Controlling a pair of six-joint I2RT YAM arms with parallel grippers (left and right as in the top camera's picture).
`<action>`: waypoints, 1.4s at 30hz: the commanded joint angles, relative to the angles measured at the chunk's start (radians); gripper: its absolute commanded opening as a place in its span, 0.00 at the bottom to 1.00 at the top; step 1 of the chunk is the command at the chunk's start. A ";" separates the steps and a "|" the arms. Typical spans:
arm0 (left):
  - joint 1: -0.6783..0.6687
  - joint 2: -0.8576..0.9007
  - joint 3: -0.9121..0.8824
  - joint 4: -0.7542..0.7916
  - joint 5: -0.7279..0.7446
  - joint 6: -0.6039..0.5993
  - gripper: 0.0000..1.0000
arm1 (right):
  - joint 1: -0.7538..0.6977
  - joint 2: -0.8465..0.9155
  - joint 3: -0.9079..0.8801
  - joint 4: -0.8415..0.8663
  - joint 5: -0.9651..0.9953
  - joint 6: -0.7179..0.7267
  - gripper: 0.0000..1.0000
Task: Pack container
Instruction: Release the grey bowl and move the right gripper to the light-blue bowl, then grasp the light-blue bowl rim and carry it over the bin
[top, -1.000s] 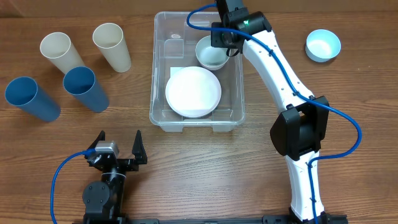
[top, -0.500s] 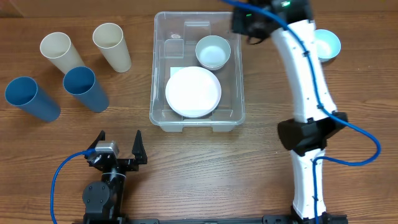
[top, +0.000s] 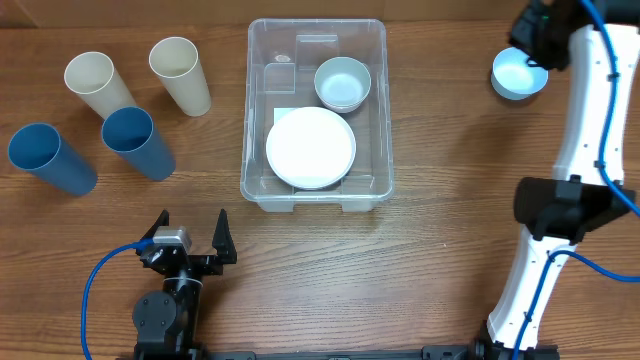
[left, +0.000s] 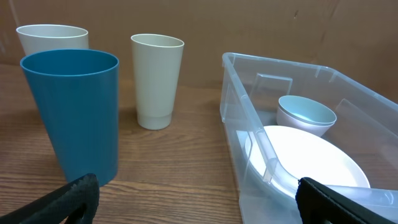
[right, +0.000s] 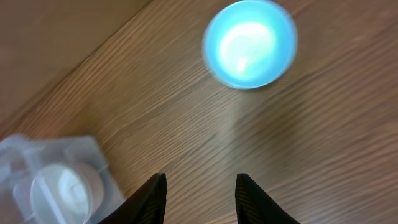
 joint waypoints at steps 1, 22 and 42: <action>0.010 -0.007 -0.003 -0.002 -0.006 0.008 1.00 | -0.059 0.033 0.019 -0.001 0.000 0.009 0.38; 0.010 -0.007 -0.003 -0.002 -0.006 0.008 1.00 | -0.129 0.071 -0.486 0.524 -0.002 0.105 0.47; 0.010 -0.007 -0.003 -0.002 -0.006 0.008 1.00 | -0.134 0.217 -0.487 0.517 0.032 0.207 0.05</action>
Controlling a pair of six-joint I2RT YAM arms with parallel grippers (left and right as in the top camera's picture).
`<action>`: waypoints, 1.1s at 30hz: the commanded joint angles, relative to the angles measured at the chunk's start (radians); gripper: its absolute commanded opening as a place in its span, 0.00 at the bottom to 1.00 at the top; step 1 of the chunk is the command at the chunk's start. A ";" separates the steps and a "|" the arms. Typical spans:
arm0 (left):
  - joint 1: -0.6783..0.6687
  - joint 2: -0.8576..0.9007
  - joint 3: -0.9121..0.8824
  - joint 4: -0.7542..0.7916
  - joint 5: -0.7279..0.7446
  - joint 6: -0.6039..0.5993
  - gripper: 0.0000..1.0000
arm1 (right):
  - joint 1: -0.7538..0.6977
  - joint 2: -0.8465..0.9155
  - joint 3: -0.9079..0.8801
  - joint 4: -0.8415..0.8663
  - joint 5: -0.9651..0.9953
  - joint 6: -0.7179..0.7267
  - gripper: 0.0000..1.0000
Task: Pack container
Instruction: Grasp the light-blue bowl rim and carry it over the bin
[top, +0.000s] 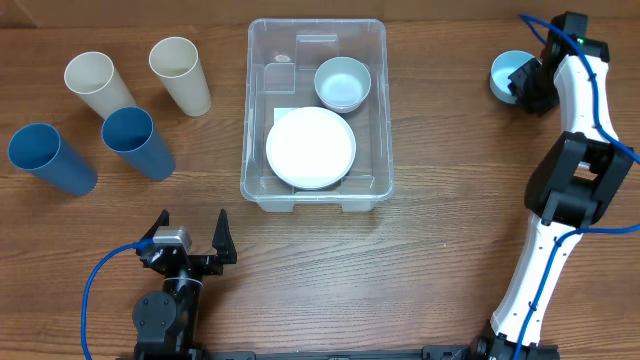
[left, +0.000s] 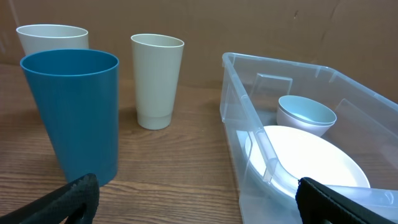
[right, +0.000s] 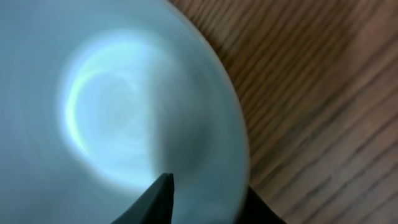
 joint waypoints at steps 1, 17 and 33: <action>0.010 -0.007 -0.003 -0.002 -0.006 0.008 1.00 | -0.007 0.010 -0.002 0.006 0.013 0.016 0.04; 0.010 -0.007 -0.003 -0.002 -0.006 0.008 1.00 | 0.118 -0.341 0.098 -0.123 -0.062 -0.096 0.04; 0.010 -0.007 -0.003 -0.002 -0.006 0.008 1.00 | 0.616 -0.436 0.044 0.006 0.123 -0.143 0.04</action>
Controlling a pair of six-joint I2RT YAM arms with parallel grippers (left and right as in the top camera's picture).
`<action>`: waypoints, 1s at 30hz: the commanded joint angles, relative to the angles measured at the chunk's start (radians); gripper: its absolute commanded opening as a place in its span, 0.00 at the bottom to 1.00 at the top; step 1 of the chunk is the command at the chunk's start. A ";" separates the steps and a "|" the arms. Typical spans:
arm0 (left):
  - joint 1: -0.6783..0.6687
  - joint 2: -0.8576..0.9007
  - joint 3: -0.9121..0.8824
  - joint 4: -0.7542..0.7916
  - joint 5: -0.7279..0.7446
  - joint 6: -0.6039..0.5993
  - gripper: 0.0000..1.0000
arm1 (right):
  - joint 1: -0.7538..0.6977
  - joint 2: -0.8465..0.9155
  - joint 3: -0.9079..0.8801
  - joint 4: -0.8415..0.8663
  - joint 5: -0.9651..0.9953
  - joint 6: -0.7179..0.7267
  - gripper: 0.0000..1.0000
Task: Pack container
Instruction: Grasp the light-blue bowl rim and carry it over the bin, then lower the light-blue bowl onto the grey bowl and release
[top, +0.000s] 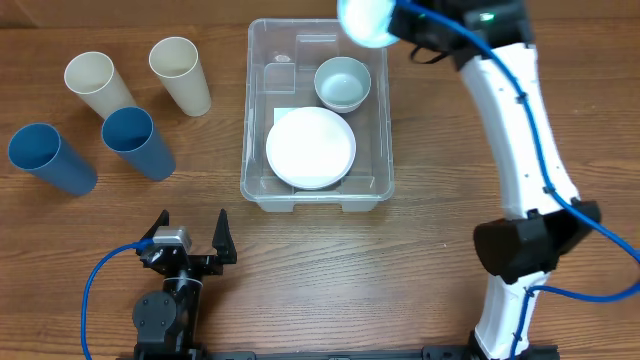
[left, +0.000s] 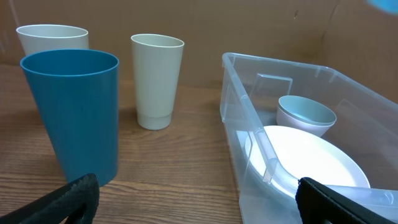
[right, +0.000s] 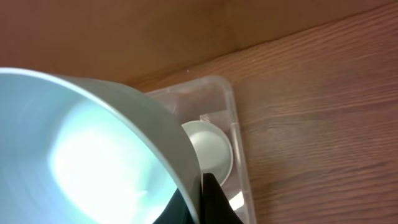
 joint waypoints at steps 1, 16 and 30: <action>0.010 -0.007 -0.003 -0.002 -0.006 0.008 1.00 | 0.041 0.035 -0.012 0.035 0.074 -0.008 0.04; 0.010 -0.007 -0.003 -0.002 -0.006 0.008 1.00 | 0.048 0.296 -0.013 0.072 0.073 -0.012 0.30; 0.010 -0.007 -0.003 -0.002 -0.006 0.008 1.00 | 0.096 0.267 0.114 -0.019 -0.060 -0.105 0.59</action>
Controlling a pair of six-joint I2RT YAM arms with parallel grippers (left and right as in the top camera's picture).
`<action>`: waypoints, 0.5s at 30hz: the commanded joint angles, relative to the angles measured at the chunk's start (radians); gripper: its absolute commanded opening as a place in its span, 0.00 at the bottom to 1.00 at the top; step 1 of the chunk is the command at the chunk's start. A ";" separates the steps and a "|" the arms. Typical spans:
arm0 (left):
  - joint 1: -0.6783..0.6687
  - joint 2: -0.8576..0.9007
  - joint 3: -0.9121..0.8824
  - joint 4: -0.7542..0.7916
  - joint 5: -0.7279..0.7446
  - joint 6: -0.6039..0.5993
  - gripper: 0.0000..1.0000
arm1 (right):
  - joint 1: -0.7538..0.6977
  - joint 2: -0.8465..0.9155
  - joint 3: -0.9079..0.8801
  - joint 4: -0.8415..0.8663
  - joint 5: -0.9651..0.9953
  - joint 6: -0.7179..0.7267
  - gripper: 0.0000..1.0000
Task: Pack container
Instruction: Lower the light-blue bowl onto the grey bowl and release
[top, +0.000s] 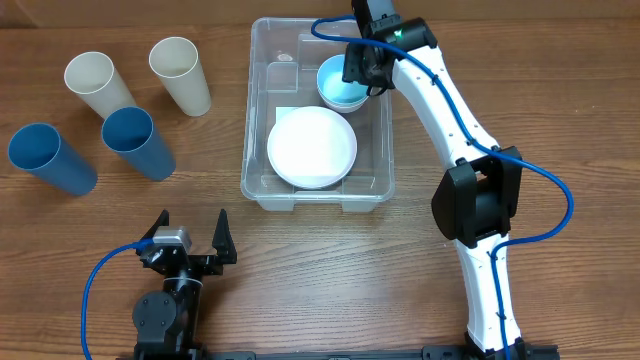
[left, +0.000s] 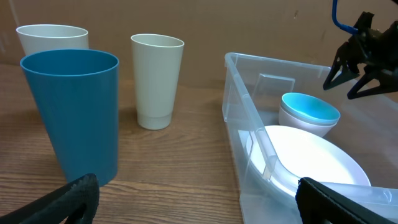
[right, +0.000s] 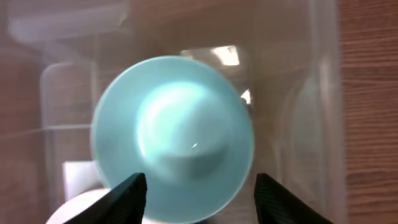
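A clear plastic container stands mid-table holding a white plate. In its back right corner a light blue bowl sits nested in a white bowl. My right gripper hovers open just above the blue bowl, its fingers to either side and holding nothing. In the left wrist view the blue bowl shows inside the container with the right gripper above it. My left gripper rests open near the table's front edge, left of the container.
Two cream cups and two blue cups stand left of the container. The nearest blue cup is close ahead of the left gripper. The right arm reaches from the front right over the container's right side.
The right gripper held the blue bowl in the air over the container's back edge. Now the bowl sits inside the white bowl and the gripper is open above it.
At first the blue bowl stood on the table at the far right with the right gripper open above it. Then the gripper was down at the bowl's rim. Later it held the bowl over the container's back, and now the bowl rests nested in the white bowl, let go.
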 joint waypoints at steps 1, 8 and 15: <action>0.010 -0.007 -0.003 -0.002 -0.006 0.008 1.00 | 0.043 -0.059 0.159 -0.067 -0.048 -0.030 0.60; 0.010 -0.007 -0.003 -0.002 -0.006 0.008 1.00 | -0.043 -0.145 0.470 -0.358 -0.045 0.048 0.67; 0.010 -0.007 -0.003 -0.002 -0.006 0.008 1.00 | -0.376 -0.211 0.524 -0.504 -0.053 0.149 1.00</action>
